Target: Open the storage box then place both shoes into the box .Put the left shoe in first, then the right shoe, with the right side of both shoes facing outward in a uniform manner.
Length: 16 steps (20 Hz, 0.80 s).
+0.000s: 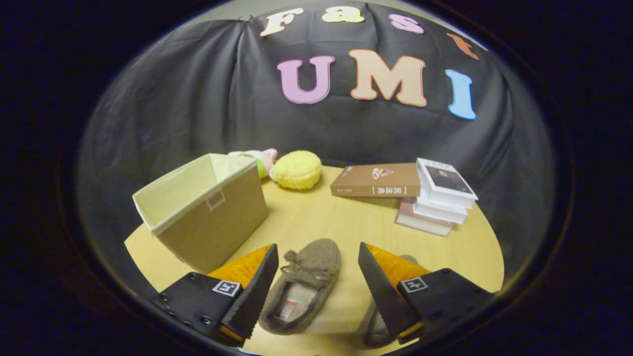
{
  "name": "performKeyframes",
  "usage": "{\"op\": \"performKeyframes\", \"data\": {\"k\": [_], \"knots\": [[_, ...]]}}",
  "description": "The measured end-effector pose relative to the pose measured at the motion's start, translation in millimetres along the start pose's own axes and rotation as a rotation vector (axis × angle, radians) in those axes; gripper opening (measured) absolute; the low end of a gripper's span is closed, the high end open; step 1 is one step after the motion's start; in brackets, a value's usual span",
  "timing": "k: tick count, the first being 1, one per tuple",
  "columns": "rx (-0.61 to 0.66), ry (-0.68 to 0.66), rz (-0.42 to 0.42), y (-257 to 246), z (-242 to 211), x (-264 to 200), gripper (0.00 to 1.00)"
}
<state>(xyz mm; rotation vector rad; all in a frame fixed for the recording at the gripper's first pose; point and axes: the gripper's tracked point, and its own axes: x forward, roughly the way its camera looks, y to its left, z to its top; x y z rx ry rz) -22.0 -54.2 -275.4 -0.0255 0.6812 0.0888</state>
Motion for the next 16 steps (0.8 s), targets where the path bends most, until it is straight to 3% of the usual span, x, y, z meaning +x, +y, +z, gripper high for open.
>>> {"op": "performKeyframes", "data": {"k": [5, 12, 16], "knots": [[0.029, 0.154, 0.021, -7.3, -53.0, 20.3, 0.85], [0.073, 0.340, 0.110, 9.0, -101.4, 38.5, 0.63], [0.137, 0.385, 0.074, -0.5, -101.9, 40.4, 0.36]]}}
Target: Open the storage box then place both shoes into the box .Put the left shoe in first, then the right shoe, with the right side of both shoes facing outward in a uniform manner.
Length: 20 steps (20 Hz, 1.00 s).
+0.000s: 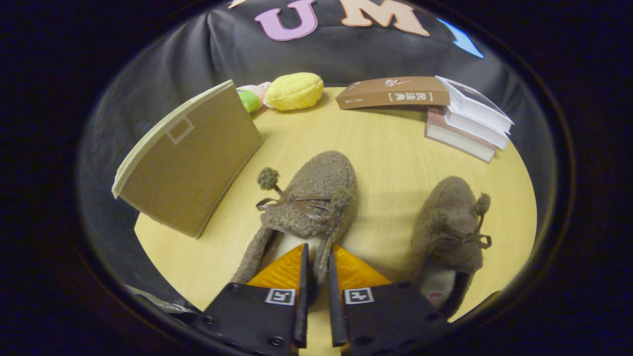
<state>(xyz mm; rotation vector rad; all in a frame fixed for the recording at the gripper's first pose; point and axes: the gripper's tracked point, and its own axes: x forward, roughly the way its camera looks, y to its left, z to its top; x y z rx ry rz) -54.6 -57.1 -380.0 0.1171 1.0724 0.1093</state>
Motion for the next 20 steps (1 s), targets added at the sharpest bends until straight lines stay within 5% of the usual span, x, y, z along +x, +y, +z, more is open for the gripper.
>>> {"op": "performKeyframes", "data": {"k": [5, 14, 20], "knots": [[0.129, 0.039, 0.000, 3.8, 1.8, -4.4, 0.04], [0.352, -0.024, 0.039, 36.3, 44.9, -45.2, 0.03], [0.393, -0.129, 0.081, 85.1, 104.2, -84.4, 0.03]]}}
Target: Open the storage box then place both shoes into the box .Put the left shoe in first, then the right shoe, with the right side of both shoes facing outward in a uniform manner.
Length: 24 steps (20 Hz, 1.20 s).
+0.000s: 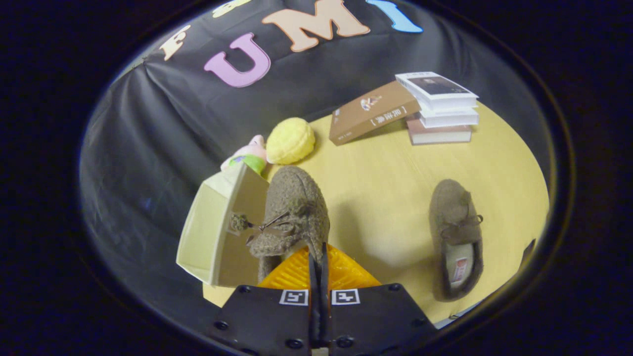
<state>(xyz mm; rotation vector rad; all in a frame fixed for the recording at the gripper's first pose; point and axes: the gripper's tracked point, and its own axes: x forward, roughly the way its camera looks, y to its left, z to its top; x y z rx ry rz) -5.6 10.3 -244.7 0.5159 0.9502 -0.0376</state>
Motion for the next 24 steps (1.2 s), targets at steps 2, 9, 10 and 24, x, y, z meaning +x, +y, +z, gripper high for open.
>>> {"op": "performKeyframes", "data": {"k": [2, 9, 10, 24], "knots": [[0.034, -0.024, 0.033, 29.1, 10.5, -4.5, 0.03], [0.037, -0.030, 0.107, 119.5, 20.0, 12.0, 0.03], [0.040, -0.025, 0.117, 130.4, 18.5, 16.1, 0.03], [0.080, 0.101, 0.012, 192.4, -44.1, 124.8, 0.03]]}}
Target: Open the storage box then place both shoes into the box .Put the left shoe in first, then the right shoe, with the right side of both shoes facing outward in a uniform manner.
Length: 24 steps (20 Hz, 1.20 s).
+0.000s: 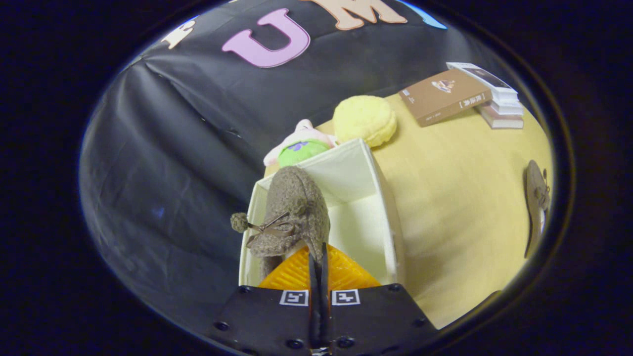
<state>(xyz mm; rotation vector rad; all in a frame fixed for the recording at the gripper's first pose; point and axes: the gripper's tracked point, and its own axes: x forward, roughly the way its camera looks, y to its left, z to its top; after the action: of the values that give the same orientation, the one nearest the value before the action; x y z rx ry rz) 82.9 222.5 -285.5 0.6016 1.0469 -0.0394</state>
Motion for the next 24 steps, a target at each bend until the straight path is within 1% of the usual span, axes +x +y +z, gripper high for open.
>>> {"op": "performKeyframes", "data": {"k": [3, 8, 10, 12, 13, 14, 15, 17, 20, 24], "knots": [[-0.014, 0.014, -0.060, -1.9, -9.4, 24.1, 0.04], [-0.008, 0.084, -0.111, -2.2, -32.2, 51.1, 0.04], [-0.045, 0.070, -0.123, 0.6, -30.9, 52.6, 0.04], [-0.062, 0.090, -0.092, 8.0, -32.3, 52.4, 0.14], [-0.069, 0.089, -0.099, 5.7, -30.6, 49.0, 0.20], [-0.075, 0.086, -0.089, 4.1, -27.0, 47.8, 0.21], [-0.084, 0.092, -0.075, 4.5, -26.9, 45.6, 0.27], [-0.093, 0.090, -0.001, 16.5, -23.6, 38.0, 0.39], [-0.143, 0.075, 0.100, 37.3, -19.7, 8.9, 0.58], [-0.252, 0.001, 0.173, 40.6, -5.0, -35.2, 0.82]]}}
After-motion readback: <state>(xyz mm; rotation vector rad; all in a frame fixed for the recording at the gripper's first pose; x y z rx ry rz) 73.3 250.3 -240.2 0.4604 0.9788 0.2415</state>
